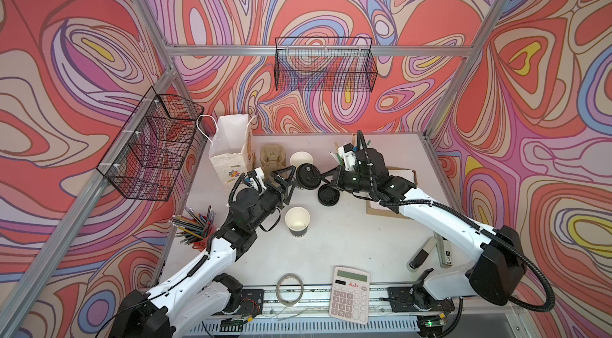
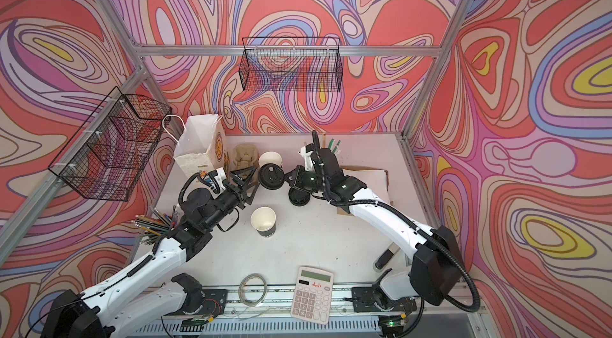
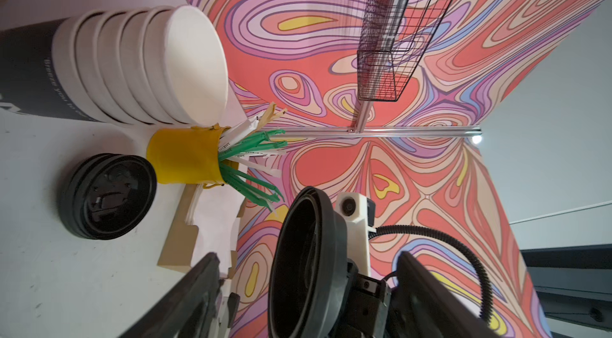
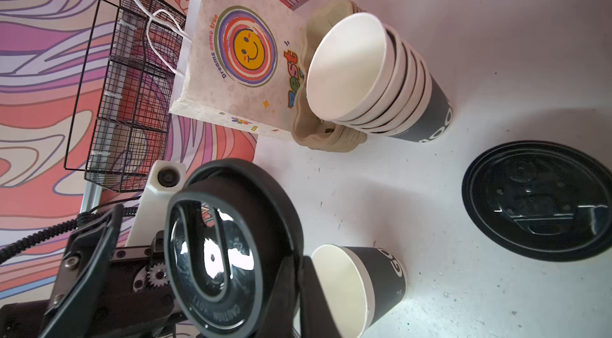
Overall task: Pack a coffee takeout order
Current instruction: Close the lid on the coffee cup.
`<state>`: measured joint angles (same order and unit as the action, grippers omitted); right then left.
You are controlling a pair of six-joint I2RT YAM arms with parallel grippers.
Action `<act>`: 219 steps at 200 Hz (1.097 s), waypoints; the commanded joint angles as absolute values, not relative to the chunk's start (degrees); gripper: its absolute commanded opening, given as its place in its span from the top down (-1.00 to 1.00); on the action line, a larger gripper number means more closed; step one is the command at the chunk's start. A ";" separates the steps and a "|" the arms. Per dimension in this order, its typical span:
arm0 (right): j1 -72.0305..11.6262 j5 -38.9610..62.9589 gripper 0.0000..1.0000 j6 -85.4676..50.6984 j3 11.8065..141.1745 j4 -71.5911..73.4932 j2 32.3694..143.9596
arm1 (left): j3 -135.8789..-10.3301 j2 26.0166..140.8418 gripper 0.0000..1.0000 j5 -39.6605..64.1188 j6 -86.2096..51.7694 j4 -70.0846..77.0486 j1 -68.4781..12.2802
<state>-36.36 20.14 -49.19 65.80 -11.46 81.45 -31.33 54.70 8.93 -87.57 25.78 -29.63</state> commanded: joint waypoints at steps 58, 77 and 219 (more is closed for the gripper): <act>-38.34 10.87 1.00 -44.29 70.54 -23.67 82.56 | -44.71 52.14 -1.00 7.13 -67.94 -5.53 -29.75; -40.32 6.78 1.00 -43.05 72.64 -27.31 83.48 | -47.17 52.30 -1.00 6.69 -64.51 -10.66 -29.74; -55.23 -4.34 1.00 -45.70 76.60 -39.08 91.30 | -47.25 47.32 -1.00 6.40 -52.00 -38.49 -29.54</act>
